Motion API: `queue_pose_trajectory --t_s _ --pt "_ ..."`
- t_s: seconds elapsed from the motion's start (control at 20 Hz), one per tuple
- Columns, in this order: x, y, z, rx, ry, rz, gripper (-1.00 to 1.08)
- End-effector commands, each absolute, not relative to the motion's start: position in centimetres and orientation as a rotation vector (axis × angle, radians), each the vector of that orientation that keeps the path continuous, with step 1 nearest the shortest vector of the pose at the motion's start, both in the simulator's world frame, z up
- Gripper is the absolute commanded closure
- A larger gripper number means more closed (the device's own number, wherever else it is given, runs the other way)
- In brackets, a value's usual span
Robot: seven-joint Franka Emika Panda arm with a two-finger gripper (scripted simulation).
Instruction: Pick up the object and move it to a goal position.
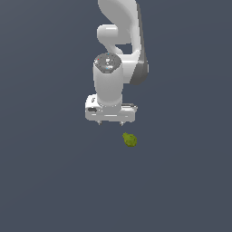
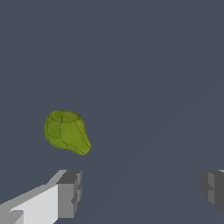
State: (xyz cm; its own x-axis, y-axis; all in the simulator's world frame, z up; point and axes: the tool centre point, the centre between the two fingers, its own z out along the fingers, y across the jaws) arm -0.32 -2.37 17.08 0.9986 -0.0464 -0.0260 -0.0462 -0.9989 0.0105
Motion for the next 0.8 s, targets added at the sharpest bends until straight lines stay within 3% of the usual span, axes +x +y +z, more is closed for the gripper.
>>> queue_pose_trajectory --t_s 0.0,0.75 --pt "-0.32 -2.37 17.08 3.131 -0.073 -0.041 -0.92" --pt "-0.11 -2.73 16.48 3.149 -0.093 -0.048 -0.92"
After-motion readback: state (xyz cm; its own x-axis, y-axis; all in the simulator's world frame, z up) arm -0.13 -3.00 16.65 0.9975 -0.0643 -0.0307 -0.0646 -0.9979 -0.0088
